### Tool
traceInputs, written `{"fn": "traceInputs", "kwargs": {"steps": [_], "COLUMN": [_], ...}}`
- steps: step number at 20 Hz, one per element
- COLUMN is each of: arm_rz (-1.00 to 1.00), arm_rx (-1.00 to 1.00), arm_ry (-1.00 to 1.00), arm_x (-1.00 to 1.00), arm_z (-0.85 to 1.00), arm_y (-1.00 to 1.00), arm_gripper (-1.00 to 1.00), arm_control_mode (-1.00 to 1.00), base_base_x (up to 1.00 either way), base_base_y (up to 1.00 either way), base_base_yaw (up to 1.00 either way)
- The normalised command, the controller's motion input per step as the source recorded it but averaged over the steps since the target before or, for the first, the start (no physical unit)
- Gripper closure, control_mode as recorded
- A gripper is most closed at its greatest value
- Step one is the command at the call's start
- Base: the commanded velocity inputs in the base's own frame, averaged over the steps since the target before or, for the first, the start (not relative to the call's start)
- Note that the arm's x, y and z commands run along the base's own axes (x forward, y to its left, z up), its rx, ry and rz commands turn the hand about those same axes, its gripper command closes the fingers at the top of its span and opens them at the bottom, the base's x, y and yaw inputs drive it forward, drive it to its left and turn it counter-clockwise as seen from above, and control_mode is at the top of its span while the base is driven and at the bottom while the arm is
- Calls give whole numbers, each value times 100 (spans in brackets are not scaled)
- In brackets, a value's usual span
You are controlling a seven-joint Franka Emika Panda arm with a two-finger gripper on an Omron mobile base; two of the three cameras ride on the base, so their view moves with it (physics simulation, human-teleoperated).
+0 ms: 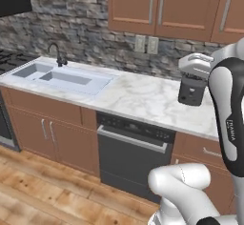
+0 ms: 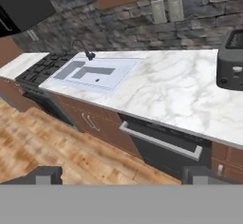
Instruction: Close all open cabinet doors.
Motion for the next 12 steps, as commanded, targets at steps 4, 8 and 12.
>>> {"fn": "traceInputs", "kwargs": {"steps": [4, 8, 12], "arm_rz": [0, 0, 0], "arm_rx": [0, 0, 0], "arm_ry": [0, 0, 0], "arm_x": [0, 0, 0], "arm_z": [0, 0, 0], "arm_y": [0, 0, 0], "arm_gripper": [-100, -100, -100], "arm_control_mode": [100, 100, 100], "base_base_x": [6, 8, 18], "base_base_y": [0, 0, 0], "base_base_yaw": [30, 36, 43]}}
